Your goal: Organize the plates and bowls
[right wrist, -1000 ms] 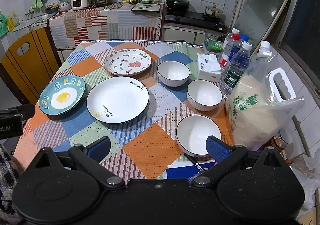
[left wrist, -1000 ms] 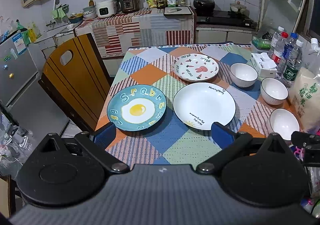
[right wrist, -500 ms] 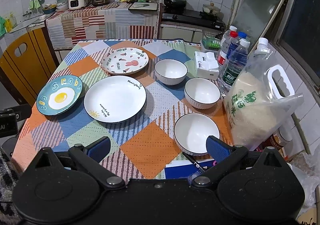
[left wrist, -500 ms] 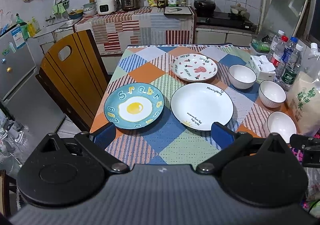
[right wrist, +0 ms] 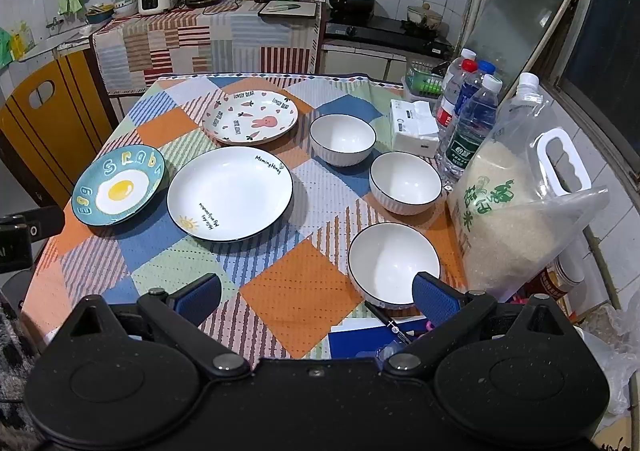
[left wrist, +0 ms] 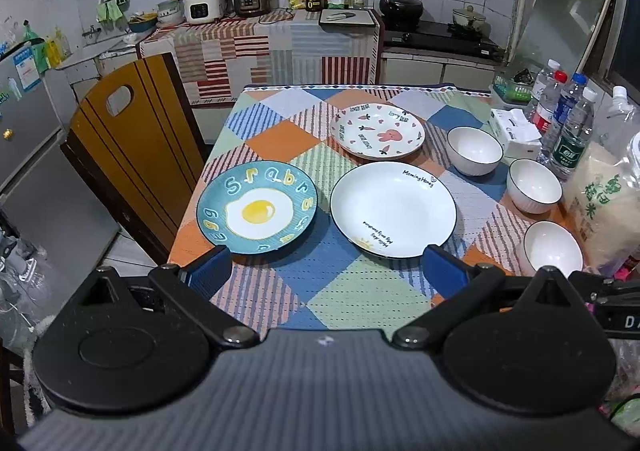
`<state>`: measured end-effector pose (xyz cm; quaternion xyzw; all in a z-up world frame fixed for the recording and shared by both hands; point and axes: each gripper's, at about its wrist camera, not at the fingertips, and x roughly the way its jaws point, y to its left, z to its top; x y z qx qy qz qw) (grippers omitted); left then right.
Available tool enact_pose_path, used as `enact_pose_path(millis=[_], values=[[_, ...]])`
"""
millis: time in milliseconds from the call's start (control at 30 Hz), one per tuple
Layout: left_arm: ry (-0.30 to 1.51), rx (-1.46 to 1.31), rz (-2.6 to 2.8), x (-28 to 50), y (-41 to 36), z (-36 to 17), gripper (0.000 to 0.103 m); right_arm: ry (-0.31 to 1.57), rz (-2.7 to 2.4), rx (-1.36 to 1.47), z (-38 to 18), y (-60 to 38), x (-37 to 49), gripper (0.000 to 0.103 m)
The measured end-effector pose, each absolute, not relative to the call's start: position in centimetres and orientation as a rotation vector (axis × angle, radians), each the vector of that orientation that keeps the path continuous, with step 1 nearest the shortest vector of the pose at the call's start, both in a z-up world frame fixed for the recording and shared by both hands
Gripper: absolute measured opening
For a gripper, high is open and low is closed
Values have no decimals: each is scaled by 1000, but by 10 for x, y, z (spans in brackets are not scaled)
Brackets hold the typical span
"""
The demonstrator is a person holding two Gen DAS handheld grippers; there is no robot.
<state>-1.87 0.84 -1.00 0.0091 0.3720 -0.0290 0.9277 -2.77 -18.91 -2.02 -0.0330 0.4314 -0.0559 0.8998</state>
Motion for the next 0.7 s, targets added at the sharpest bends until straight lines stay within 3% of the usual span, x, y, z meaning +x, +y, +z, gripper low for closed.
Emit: enact_pose_path(millis=[267,500,567,700], values=[[773,42,-47,-12,11,-12,103,883,-93,-66,-21,-189,-26,103],[764,22,-44,20,23,-15,100,724,110,38,-14,-204,-9,102],[775,25,-22,35,25,-23,100,688,158,47,-19,-206,0,97],[786,2,-23,60,23,-47,99,572,272,195,-40,-215,19,97]])
